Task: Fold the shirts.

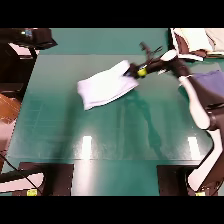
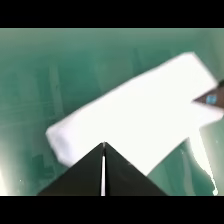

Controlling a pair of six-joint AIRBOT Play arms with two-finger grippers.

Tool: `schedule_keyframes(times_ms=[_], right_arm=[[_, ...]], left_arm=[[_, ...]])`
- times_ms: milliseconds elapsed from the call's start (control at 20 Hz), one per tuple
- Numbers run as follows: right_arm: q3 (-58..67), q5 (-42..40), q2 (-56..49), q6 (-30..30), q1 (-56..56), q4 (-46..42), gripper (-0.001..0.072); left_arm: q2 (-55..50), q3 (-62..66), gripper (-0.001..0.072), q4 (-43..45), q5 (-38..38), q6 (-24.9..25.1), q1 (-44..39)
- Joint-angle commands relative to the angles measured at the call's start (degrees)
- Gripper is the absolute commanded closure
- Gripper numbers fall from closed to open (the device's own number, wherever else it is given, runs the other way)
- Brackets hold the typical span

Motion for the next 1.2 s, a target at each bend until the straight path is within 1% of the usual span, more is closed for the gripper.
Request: schedule_keyframes(times_ms=[0, 150, 300, 550, 650, 800, 850, 950, 1050, 1150], right_arm=[[3.76, 3.89, 6.86, 3.48, -10.14, -10.49, 0.0693], [3.76, 6.25, 13.07, 4.02, -21.05, -12.81, 0.0693], [3.76, 6.67, 17.33, 4.83, -31.63, -12.68, 0.0693], [3.76, 6.75, 19.26, 6.67, -44.44, -12.61, 0.0693], [3.76, 5.64, 19.21, 6.67, -47.19, -12.61, 0.0693], [3.76, 0.72, 19.21, 6.58, -49.2, -12.59, 0.0693], [3.76, -0.83, 19.21, 5.92, -49.27, -12.57, 0.0693], [3.8, -2.58, 19.3, 3.17, -49.27, -11.85, 0.0693], [3.78, -2.95, 20.0, 0.28, -49.24, -9.07, 0.0693], [3.78, -3.19, 21.2, -0.13, -49.27, -7.58, 0.0694]], left_arm=[[-0.04, 0.0, 0.0682, 0.02, 0.61, 1.42, -5.53], [-0.04, 0.0, 0.0681, 0.02, 3.08, 1.4, -8.33], [-0.04, 0.0, 0.0681, -0.02, 4.85, 1.36, -10.16], [-0.04, 0.0, 0.0681, -0.81, 5.25, 0.92, -10.75], [-0.04, 0.0, 0.0681, -1.46, 5.22, 0.9, -10.75], [-0.04, 0.0, 0.0681, -1.79, 5.22, 0.17, -10.75], [-0.04, 0.0, 0.0681, -1.79, 5.22, -0.7, -10.75], [-0.04, 0.0, 0.0681, -1.81, 5.2, -0.7, -10.75], [-0.04, 0.0, 0.0681, -1.81, 5.18, -0.7, -10.75], [-0.04, 0.0, 0.0681, -1.81, 5.2, -0.68, -10.75]])
